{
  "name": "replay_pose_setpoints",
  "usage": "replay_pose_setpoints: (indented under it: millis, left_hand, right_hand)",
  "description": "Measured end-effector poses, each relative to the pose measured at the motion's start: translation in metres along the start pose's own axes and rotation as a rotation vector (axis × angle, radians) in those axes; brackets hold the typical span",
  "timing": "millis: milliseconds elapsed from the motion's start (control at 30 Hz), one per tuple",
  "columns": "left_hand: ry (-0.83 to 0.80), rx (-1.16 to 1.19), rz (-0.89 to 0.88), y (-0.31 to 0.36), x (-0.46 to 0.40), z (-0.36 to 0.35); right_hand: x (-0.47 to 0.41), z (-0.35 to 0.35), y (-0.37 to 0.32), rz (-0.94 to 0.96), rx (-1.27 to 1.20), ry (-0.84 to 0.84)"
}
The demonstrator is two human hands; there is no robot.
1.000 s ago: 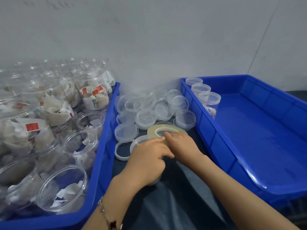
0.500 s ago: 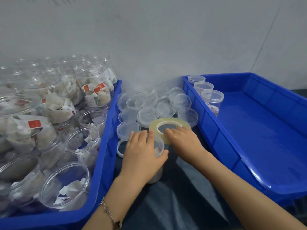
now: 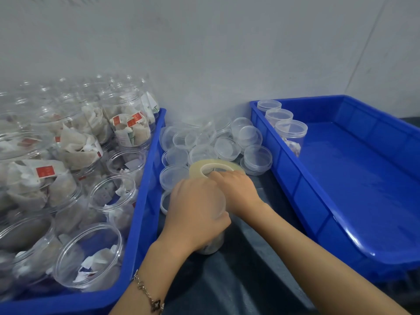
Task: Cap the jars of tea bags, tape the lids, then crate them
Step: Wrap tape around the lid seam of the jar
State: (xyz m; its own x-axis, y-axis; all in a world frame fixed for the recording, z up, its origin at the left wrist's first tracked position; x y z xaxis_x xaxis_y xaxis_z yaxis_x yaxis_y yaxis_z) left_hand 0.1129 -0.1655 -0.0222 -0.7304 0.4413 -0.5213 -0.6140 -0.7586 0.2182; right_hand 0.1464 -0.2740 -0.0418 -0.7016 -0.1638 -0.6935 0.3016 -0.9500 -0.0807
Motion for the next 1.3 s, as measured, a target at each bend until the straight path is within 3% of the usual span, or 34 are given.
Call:
replay_pose_setpoints:
  millis: [167,400,500,600,700,1000,1300]
  left_hand:
    - [-0.058,-0.090,0.045,-0.003,0.001,-0.002]
    - [-0.150,-0.178,-0.026,0.001,0.009,0.002]
    - [-0.251,-0.060,0.034,-0.011,0.009,0.002]
    - [-0.307,0.000,0.051,-0.014,0.010,0.002]
    - [-0.320,0.058,0.058,-0.021,0.013,0.003]
    - [-0.269,0.148,0.107,-0.023,0.015,0.004]
    - [-0.242,-0.054,0.086,-0.026,0.018,-0.008]
  right_hand:
    - [0.005,-0.014,0.007,-0.058,0.061,-0.193]
    - [0.020,0.002,0.014,-0.032,0.118,-0.243]
    - [0.028,0.022,0.004,0.091,0.082,-0.115]
    - [0.033,0.033,0.003,0.082,0.035,-0.101]
    - [0.035,0.040,0.018,0.044,0.046,-0.136]
    - [0.029,0.055,0.015,0.263,0.250,0.131]
    - [0.042,0.063,0.013,0.181,0.241,0.210]
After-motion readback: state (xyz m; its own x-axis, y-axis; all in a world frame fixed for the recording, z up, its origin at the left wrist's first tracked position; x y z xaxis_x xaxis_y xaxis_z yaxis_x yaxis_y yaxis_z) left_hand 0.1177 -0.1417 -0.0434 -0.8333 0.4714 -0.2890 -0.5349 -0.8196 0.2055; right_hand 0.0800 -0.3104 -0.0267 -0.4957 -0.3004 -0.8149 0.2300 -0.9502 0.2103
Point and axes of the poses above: each hand's wrist, its own x-axis away from the middle knuckle, its own z-axis out of the back of the hand, y = z × x, the point moved 5 cm from there along -x, towards the middle knuckle, and after that the axes turned 10 degrees about y, right-handed, at the moved point
